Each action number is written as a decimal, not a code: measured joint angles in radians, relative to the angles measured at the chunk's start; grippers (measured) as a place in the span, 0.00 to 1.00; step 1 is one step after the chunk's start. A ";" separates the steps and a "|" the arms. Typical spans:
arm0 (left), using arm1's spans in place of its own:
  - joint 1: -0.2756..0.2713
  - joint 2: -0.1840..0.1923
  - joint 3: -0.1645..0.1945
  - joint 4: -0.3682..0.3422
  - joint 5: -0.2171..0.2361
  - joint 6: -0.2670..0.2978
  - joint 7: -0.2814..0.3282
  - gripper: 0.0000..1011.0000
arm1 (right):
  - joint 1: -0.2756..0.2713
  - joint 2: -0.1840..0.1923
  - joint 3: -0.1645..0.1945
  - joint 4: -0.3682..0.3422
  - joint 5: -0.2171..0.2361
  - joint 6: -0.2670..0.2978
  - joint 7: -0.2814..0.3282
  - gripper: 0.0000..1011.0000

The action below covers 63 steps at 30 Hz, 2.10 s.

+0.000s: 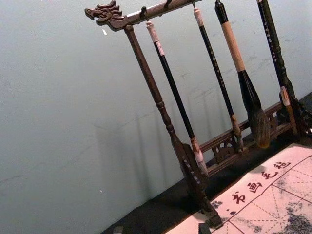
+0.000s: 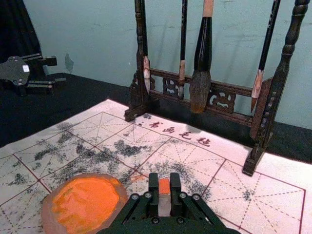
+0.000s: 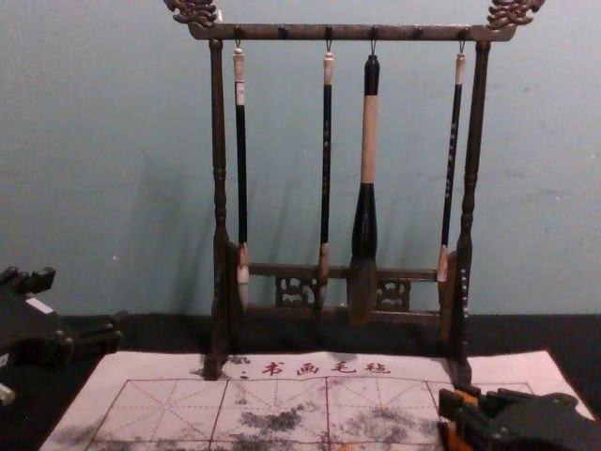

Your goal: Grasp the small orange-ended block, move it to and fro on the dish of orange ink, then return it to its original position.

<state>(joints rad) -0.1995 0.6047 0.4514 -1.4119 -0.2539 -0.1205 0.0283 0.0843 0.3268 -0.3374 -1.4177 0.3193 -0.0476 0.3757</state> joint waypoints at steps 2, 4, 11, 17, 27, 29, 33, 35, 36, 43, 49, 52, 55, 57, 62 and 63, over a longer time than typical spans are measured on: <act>0.000 0.000 0.000 0.000 0.000 0.000 0.000 0.99 | 0.000 0.000 0.000 0.000 0.000 0.000 0.000 0.15; 0.000 0.000 0.000 0.000 0.000 0.000 0.000 0.99 | 0.000 0.000 0.000 0.000 0.001 0.001 0.000 0.21; 0.000 0.000 0.000 0.000 0.000 0.000 0.000 0.99 | -0.001 -0.001 0.001 -0.001 0.003 0.003 -0.001 0.42; 0.000 0.000 0.000 0.000 0.000 0.000 0.000 0.99 | -0.001 -0.001 0.001 -0.001 0.004 0.003 -0.001 0.60; 0.000 0.000 0.000 0.000 0.000 0.000 0.000 0.99 | -0.001 -0.001 0.001 -0.002 0.005 0.004 -0.001 0.89; 0.000 0.000 0.000 0.000 0.000 0.000 0.000 0.99 | -0.001 -0.001 0.001 -0.002 0.005 0.004 -0.001 0.94; 0.000 0.000 0.000 0.000 0.000 0.000 0.000 0.99 | -0.004 -0.005 0.023 -0.024 0.013 -0.043 -0.003 0.99; 0.000 0.000 0.000 0.000 0.000 0.000 0.000 0.99 | -0.007 -0.009 0.038 -0.037 0.012 -0.075 -0.015 0.99; 0.000 0.000 0.000 0.000 0.000 0.000 0.000 0.99 | -0.011 -0.015 0.056 -0.048 0.009 -0.101 -0.035 0.99; 0.000 0.000 0.000 0.000 0.000 0.000 0.000 0.99 | -0.011 -0.047 0.135 -0.005 -0.111 -0.198 -0.202 0.99; 0.000 0.000 0.000 0.000 0.000 0.000 0.000 0.99 | -0.014 -0.037 0.134 0.072 -0.170 -0.170 -0.211 0.99; 0.000 0.000 0.000 0.000 0.000 0.000 0.000 0.99 | -0.020 -0.031 0.128 0.089 -0.180 -0.158 -0.195 0.99; 0.000 0.000 0.000 0.000 0.000 0.000 0.000 0.99 | -0.027 -0.028 0.123 0.102 -0.193 -0.146 -0.179 0.99; 0.000 0.000 0.000 0.000 0.000 0.000 0.000 0.99 | -0.031 -0.028 0.121 0.107 -0.203 -0.139 -0.174 0.99; 0.000 0.000 0.000 0.000 0.000 0.000 0.000 0.99 | -0.030 -0.028 0.122 0.106 -0.202 -0.140 -0.175 0.99; 0.000 0.000 0.000 0.000 0.000 0.000 0.000 0.99 | -0.030 -0.028 0.122 0.105 -0.202 -0.140 -0.175 0.99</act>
<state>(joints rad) -0.1995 0.6046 0.4514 -1.4120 -0.2539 -0.1205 0.0283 0.0547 0.2988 -0.2154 -1.3123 0.1171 -0.1880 0.2007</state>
